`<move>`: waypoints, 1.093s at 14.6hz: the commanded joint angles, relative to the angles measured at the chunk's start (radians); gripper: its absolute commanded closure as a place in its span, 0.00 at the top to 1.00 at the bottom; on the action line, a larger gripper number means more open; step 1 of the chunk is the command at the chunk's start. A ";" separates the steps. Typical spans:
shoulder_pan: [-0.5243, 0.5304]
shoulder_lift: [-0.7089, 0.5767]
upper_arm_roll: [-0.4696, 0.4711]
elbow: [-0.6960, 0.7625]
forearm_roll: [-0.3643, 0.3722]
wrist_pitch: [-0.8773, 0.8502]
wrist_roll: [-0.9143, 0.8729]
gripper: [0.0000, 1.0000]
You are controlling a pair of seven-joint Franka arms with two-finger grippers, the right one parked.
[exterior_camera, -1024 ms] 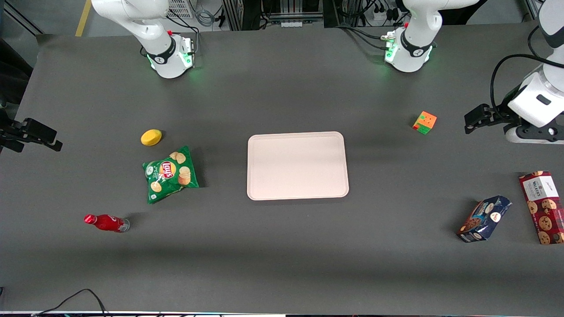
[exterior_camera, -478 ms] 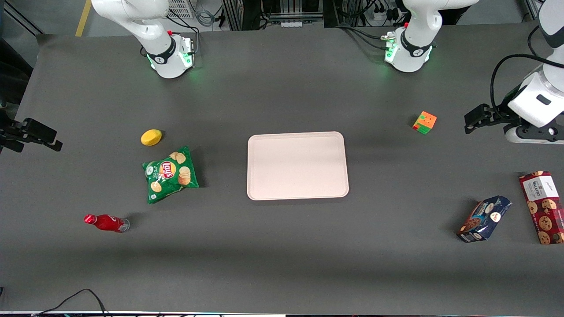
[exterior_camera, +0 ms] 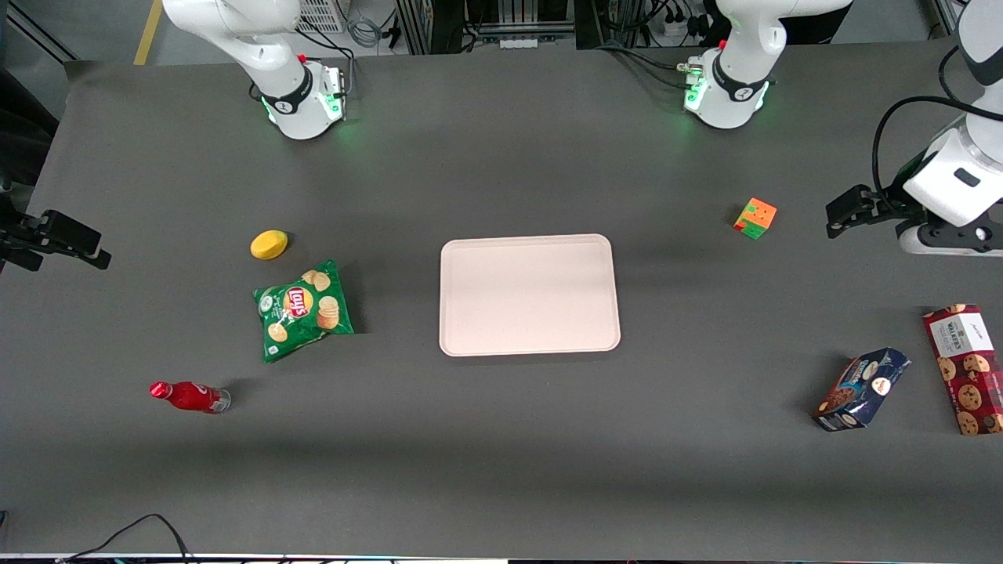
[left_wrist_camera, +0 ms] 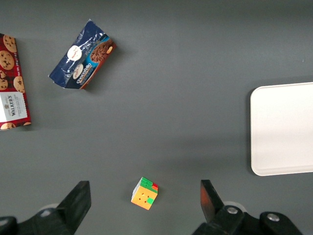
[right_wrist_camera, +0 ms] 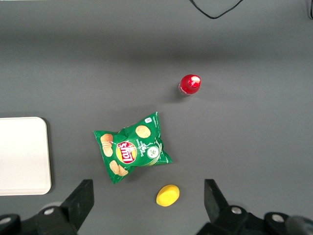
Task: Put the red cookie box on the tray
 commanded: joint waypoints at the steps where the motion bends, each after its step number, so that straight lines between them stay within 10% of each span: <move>1: 0.002 0.002 0.042 0.021 0.015 -0.019 0.011 1.00; 16: 0.091 0.318 0.435 0.142 0.013 0.258 0.766 1.00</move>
